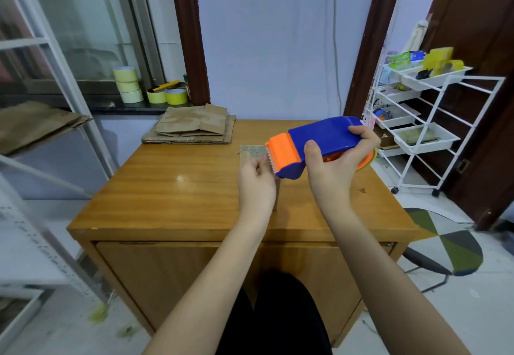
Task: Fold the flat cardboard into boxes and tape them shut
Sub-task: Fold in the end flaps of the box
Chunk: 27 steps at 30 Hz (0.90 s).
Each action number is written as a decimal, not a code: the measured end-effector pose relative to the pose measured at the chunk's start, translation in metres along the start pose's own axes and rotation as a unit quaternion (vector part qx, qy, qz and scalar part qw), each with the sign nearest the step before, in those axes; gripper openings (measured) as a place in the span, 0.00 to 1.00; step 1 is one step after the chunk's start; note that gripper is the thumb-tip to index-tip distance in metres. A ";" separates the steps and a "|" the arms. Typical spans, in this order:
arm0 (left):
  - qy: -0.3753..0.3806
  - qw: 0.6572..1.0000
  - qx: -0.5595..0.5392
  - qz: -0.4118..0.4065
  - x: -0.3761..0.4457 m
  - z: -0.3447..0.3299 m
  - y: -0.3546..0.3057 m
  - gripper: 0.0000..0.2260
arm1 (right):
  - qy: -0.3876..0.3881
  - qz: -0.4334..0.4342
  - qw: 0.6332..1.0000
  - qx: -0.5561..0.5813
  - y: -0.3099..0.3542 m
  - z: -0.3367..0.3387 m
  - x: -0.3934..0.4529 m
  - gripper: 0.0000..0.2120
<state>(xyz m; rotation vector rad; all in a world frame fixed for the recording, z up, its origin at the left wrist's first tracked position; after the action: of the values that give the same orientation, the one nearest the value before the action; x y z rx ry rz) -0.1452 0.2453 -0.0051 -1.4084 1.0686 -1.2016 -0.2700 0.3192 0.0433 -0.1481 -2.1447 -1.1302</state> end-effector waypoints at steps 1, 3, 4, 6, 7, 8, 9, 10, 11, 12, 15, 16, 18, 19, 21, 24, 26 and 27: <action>0.005 1.000 0.000 -0.003 0.000 0.002 -0.002 0.14 | 0.001 0.002 1.000 0.000 0.000 0.000 -0.001 0.26; 0.011 1.000 -0.001 -0.011 0.001 0.006 -0.003 0.15 | 0.007 0.008 1.000 -0.004 0.002 0.003 -0.004 0.26; 0.013 1.000 -0.003 -0.014 0.001 0.008 -0.004 0.15 | 0.007 0.010 1.000 -0.006 0.003 0.004 -0.005 0.26; 0.007 1.000 0.001 -0.019 0.001 0.009 -0.005 0.15 | 0.001 0.014 1.000 -0.008 0.003 0.005 -0.007 0.26; -0.002 1.000 0.014 -0.028 0.001 0.009 -0.005 0.15 | -0.003 0.014 1.000 -0.010 0.003 0.005 -0.008 0.26; -0.013 0.999 0.031 -0.042 0.000 0.009 -0.005 0.15 | -0.007 0.013 1.000 -0.008 0.003 0.005 -0.010 0.26; -0.022 0.997 0.045 -0.055 0.000 0.008 -0.005 0.14 | -0.009 0.009 1.000 -0.005 0.002 0.004 -0.012 0.26; -0.028 0.996 0.059 -0.066 -0.001 0.009 -0.005 0.14 | -0.006 0.004 1.000 -0.002 0.002 0.003 -0.013 0.26; -0.030 0.994 0.077 -0.078 -0.001 0.010 -0.005 0.13 | -0.001 0.001 1.000 -0.005 0.001 0.002 -0.013 0.27; -0.028 0.991 0.098 -0.091 0.000 0.011 -0.006 0.14 | 0.004 -0.001 1.000 -0.011 -0.001 0.001 -0.013 0.27; -0.027 0.981 0.159 -0.112 0.004 0.015 -0.010 0.16 | -0.006 -0.008 1.000 -0.026 -0.005 0.000 -0.010 0.26; -0.030 0.977 0.174 -0.118 0.005 0.016 -0.012 0.17 | -0.012 -0.014 1.000 -0.025 -0.006 0.000 -0.009 0.25; -0.037 0.971 0.196 -0.134 0.006 0.021 -0.014 0.18 | -0.014 -0.016 0.999 -0.024 -0.006 -0.001 -0.009 0.25; -0.043 0.969 0.201 -0.139 0.008 0.026 -0.014 0.18 | -0.019 -0.013 0.999 -0.026 -0.005 0.000 -0.007 0.25; -0.063 0.968 0.201 -0.137 0.015 0.042 -0.011 0.18 | -0.047 -0.006 0.998 -0.031 -0.006 0.009 0.004 0.23; -0.051 0.967 0.212 -0.130 0.023 0.061 -0.004 0.17 | -0.049 0.013 0.997 -0.050 -0.008 0.022 0.017 0.24; -0.038 0.967 0.215 -0.129 0.025 0.064 -0.001 0.17 | -0.032 0.034 0.997 -0.064 -0.009 0.026 0.014 0.25; -0.036 0.967 0.219 -0.129 0.026 0.063 0.000 0.17 | -0.035 0.037 0.997 -0.064 -0.011 0.029 0.013 0.25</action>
<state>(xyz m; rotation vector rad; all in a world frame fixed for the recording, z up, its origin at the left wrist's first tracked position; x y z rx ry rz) -0.0793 0.2276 -0.0044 -1.2520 0.5312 -1.4570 -0.2993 0.3316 0.0333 -0.3263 -2.1104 -1.2354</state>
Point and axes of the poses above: each hand's wrist, its own x-axis towards the middle knuckle, its own z-axis out of the back of the hand, y = z × x, the point moved 6 cm from there along x, towards the middle knuckle, and after that the axes turned 13 degrees about -y, right-handed, at the moved point
